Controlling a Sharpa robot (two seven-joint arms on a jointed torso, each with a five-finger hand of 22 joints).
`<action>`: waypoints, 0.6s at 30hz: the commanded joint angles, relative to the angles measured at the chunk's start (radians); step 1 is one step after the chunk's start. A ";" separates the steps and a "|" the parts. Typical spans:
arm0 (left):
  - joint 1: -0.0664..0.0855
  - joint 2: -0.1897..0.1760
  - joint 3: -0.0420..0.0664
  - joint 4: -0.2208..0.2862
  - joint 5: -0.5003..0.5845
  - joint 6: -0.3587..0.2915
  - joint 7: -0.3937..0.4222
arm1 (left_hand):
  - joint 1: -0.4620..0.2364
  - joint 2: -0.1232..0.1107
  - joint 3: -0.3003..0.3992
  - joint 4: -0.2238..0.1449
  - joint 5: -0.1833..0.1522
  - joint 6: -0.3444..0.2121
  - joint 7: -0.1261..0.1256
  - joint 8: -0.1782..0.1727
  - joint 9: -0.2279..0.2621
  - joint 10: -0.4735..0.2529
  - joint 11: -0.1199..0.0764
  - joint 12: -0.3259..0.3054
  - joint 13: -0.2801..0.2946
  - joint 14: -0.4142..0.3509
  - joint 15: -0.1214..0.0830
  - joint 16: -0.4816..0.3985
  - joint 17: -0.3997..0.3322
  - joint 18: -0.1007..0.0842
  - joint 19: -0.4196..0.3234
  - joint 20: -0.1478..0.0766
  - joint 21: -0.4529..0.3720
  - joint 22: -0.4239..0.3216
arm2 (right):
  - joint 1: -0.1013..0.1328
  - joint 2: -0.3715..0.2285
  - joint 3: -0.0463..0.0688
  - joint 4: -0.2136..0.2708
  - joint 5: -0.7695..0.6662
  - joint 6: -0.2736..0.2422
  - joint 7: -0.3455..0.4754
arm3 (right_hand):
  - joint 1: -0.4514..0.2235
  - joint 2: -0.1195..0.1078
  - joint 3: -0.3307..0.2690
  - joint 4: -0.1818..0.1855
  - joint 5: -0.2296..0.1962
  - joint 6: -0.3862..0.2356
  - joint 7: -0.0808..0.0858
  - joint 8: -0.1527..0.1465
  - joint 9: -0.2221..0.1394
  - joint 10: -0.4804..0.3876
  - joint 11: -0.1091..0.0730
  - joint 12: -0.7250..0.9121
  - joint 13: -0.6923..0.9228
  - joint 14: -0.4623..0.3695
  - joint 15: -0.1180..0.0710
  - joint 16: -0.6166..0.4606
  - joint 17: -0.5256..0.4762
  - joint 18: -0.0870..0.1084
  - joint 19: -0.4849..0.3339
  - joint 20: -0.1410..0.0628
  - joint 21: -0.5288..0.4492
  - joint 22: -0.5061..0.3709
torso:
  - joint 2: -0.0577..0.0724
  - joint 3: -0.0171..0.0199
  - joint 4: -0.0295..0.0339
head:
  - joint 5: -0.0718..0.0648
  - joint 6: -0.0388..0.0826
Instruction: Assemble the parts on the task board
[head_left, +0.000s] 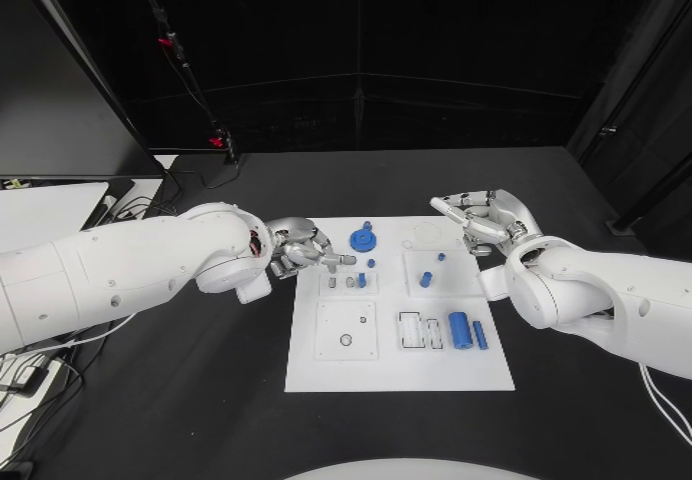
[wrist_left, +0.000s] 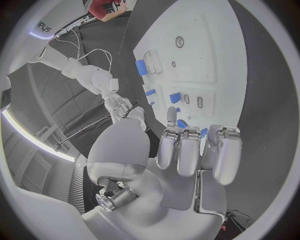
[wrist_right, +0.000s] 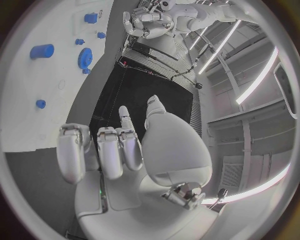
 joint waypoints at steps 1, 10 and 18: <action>0.001 0.019 0.001 -0.015 -0.025 0.113 -0.095 | -0.013 0.021 -0.004 0.002 0.003 0.008 -0.007 0.014 0.024 0.105 -0.008 0.003 0.263 0.107 -0.010 0.001 0.263 -0.006 0.104 -0.011 0.003 0.263 | 0.001 0.003 0.000 -0.004 0.015 0.020 -0.011 | 0.002 0.010 -0.006 -0.001 0.005 0.006 0.000 0.007 0.001 0.106 0.009 0.003 0.263 0.104 0.009 0.002 0.263 0.017 0.039 0.006 0.001 0.222 | -0.002 0.0007 -0.0011 | -0.001 -0.003; -0.001 0.067 0.001 -0.059 -0.118 0.174 -0.088 | -0.036 0.078 -0.016 0.001 -0.049 0.038 -0.023 0.013 0.071 0.105 -0.022 0.003 0.263 0.107 -0.024 0.001 0.263 -0.006 0.104 -0.023 0.003 0.263 | 0.001 0.007 0.000 -0.013 0.013 0.023 -0.038 | 0.006 0.011 -0.009 -0.003 0.005 0.003 -0.001 0.005 0.000 0.106 0.009 0.003 0.263 0.104 0.010 0.002 0.263 0.017 0.040 0.008 0.001 0.222 | -0.003 -0.0003 -0.0021 | -0.006 -0.006; -0.007 0.111 0.001 -0.102 -0.163 0.171 -0.078 | -0.031 0.123 -0.014 0.000 -0.062 0.069 -0.032 -0.010 0.089 0.105 -0.031 0.003 0.263 0.107 -0.034 0.001 0.263 -0.006 0.104 -0.033 0.003 0.263 | 0.000 0.008 -0.001 -0.018 0.011 0.027 -0.060 | 0.010 0.013 -0.011 -0.004 0.006 0.000 -0.002 0.003 -0.001 0.106 0.008 0.003 0.263 0.104 0.010 0.002 0.263 0.016 0.041 0.008 0.002 0.223 | -0.002 0.0005 0.0007 | -0.012 -0.007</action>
